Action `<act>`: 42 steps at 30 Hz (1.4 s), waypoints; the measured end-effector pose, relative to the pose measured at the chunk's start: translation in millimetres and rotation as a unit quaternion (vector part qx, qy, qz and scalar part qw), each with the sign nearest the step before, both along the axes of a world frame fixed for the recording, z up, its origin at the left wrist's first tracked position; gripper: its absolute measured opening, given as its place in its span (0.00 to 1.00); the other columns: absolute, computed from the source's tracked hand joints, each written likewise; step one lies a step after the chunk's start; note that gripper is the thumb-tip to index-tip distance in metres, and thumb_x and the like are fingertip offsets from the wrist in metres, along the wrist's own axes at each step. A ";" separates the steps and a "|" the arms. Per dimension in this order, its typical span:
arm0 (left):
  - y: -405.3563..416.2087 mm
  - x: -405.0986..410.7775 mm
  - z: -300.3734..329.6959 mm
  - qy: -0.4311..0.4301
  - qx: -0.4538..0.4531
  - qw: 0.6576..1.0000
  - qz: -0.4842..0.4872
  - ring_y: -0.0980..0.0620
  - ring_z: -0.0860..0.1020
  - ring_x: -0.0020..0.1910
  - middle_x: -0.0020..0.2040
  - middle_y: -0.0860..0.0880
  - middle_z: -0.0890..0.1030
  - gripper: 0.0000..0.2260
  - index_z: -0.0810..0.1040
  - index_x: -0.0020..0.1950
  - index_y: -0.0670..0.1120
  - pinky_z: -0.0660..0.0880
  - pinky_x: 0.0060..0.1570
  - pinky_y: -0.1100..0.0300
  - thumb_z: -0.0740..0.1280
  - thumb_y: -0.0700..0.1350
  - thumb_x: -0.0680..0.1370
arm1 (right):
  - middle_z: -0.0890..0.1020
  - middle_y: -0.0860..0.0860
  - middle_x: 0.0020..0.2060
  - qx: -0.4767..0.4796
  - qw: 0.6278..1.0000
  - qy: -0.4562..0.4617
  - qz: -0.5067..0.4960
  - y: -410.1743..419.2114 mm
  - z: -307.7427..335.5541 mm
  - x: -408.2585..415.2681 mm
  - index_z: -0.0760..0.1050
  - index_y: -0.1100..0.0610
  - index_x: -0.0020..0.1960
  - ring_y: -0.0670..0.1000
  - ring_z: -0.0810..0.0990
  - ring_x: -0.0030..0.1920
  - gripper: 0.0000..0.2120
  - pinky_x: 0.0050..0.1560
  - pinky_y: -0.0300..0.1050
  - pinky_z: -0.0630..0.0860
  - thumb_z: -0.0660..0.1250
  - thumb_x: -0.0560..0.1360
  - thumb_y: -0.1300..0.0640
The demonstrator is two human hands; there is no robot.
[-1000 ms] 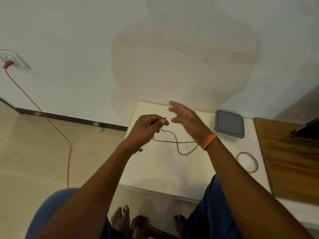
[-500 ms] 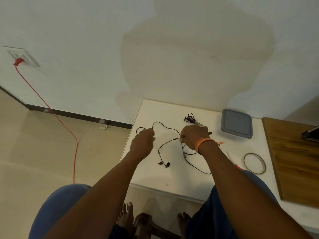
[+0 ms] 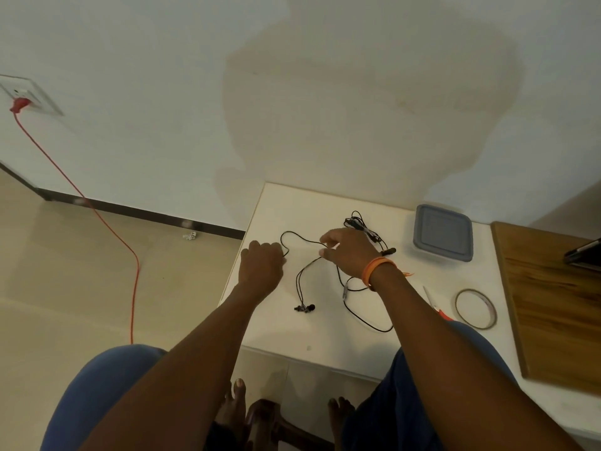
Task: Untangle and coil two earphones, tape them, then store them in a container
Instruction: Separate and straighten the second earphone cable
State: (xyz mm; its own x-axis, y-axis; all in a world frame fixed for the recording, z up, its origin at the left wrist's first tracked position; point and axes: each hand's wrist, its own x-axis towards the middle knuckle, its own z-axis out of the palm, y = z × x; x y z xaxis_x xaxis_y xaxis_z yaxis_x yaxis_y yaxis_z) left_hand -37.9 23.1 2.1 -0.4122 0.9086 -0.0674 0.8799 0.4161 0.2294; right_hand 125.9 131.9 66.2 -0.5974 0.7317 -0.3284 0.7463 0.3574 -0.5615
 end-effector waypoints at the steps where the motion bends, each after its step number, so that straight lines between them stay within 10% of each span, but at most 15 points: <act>1: 4.3 2.0 12.1 -0.078 0.044 0.995 0.037 0.46 0.76 0.47 0.44 0.47 0.82 0.09 0.79 0.48 0.43 0.73 0.47 0.53 0.63 0.47 0.81 | 0.81 0.52 0.54 -0.032 0.997 0.066 -0.024 -3.5 4.7 -2.8 0.79 0.55 0.59 0.52 0.79 0.56 0.12 0.58 0.45 0.73 0.67 0.77 0.54; 5: 14.2 11.2 76.1 -0.511 0.184 0.814 0.206 0.55 0.80 0.35 0.36 0.50 0.84 0.07 0.83 0.42 0.42 0.77 0.37 0.61 0.72 0.45 0.76 | 0.83 0.51 0.49 -0.142 0.960 0.219 -0.105 -29.3 25.8 -13.6 0.80 0.59 0.53 0.50 0.81 0.52 0.11 0.55 0.47 0.77 0.65 0.79 0.52; 8: 1.9 18.5 108.0 -0.655 0.191 0.688 0.248 0.54 0.82 0.35 0.38 0.47 0.85 0.07 0.84 0.46 0.40 0.79 0.37 0.62 0.75 0.44 0.74 | 0.85 0.52 0.49 -0.172 0.937 0.289 -0.096 -54.5 37.7 -12.6 0.80 0.57 0.53 0.48 0.81 0.52 0.11 0.51 0.41 0.76 0.62 0.81 0.52; 13: -22.4 26.8 124.6 -0.659 0.203 0.655 0.309 0.55 0.79 0.33 0.39 0.47 0.83 0.09 0.82 0.48 0.38 0.78 0.35 0.63 0.75 0.43 0.74 | 0.76 0.50 0.28 -0.202 0.916 0.340 -0.075 -67.0 56.1 11.4 0.82 0.59 0.48 0.50 0.77 0.29 0.11 0.32 0.39 0.74 0.62 0.81 0.57; 18: -33.0 42.4 132.5 -0.747 0.219 0.567 0.268 0.48 0.82 0.43 0.42 0.44 0.82 0.08 0.79 0.50 0.39 0.81 0.46 0.56 0.66 0.43 0.81 | 0.71 0.46 0.28 -0.195 0.940 0.278 -0.024 -75.4 58.1 36.1 0.83 0.56 0.52 0.42 0.68 0.28 0.11 0.31 0.35 0.68 0.62 0.81 0.56; 20: -37.2 47.6 131.1 -0.700 0.216 0.625 0.270 0.48 0.84 0.41 0.42 0.44 0.84 0.10 0.80 0.47 0.38 0.81 0.43 0.57 0.67 0.44 0.81 | 0.73 0.46 0.29 -0.099 0.965 0.244 0.000 -78.6 55.6 41.2 0.83 0.58 0.52 0.41 0.71 0.31 0.11 0.37 0.34 0.70 0.62 0.81 0.58; 22: -41.6 48.3 122.1 -0.457 0.184 0.837 0.237 0.52 0.83 0.37 0.38 0.47 0.84 0.11 0.81 0.43 0.41 0.77 0.37 0.63 0.69 0.49 0.78 | 0.76 0.46 0.30 -0.067 0.969 0.237 -0.023 -77.8 54.3 44.5 0.83 0.58 0.51 0.42 0.72 0.33 0.10 0.40 0.35 0.71 0.62 0.81 0.59; 24: -44.1 50.5 120.4 -0.231 0.216 0.936 0.152 0.57 0.78 0.41 0.41 0.53 0.81 0.08 0.79 0.45 0.46 0.70 0.39 0.66 0.71 0.50 0.76 | 0.79 0.50 0.34 -0.055 0.970 0.236 -0.037 -74.4 54.5 47.5 0.82 0.57 0.50 0.43 0.74 0.35 0.10 0.43 0.38 0.73 0.61 0.81 0.60; 28: -33.8 55.4 125.1 -0.302 0.229 0.924 -0.053 0.61 0.74 0.57 0.58 0.58 0.77 0.12 0.75 0.62 0.51 0.66 0.53 0.75 0.68 0.46 0.78 | 0.80 0.52 0.35 -0.054 0.961 0.269 -0.021 -66.7 59.1 49.5 0.81 0.54 0.48 0.42 0.75 0.35 0.10 0.43 0.39 0.74 0.61 0.81 0.58; 38: -16.2 45.6 123.3 -0.319 0.067 0.942 -0.085 0.63 0.72 0.25 0.26 0.56 0.75 0.12 0.83 0.40 0.49 0.65 0.28 0.69 0.66 0.52 0.80 | 0.76 0.48 0.34 0.164 0.974 0.139 0.070 -37.6 51.0 58.5 0.79 0.60 0.43 0.47 0.73 0.36 0.13 0.41 0.42 0.71 0.63 0.80 0.53; 42: -14.2 46.7 130.1 -0.540 0.032 0.840 -0.031 0.56 0.65 0.23 0.26 0.53 0.72 0.16 0.80 0.37 0.47 0.62 0.24 0.66 0.64 0.53 0.81 | 0.77 0.53 0.34 0.275 0.955 0.104 0.039 -33.5 50.4 57.3 0.77 0.61 0.42 0.53 0.73 0.35 0.17 0.41 0.49 0.71 0.61 0.80 0.49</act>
State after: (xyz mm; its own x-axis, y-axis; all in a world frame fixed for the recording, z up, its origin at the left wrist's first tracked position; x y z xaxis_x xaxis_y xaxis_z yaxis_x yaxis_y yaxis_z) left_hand 8.8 8.9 132.2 -0.0944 0.9420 -0.3222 0.1633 0.3339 0.9284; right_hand 183.2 98.5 116.6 -0.6682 0.7092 0.2248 0.5976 0.6916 -0.4056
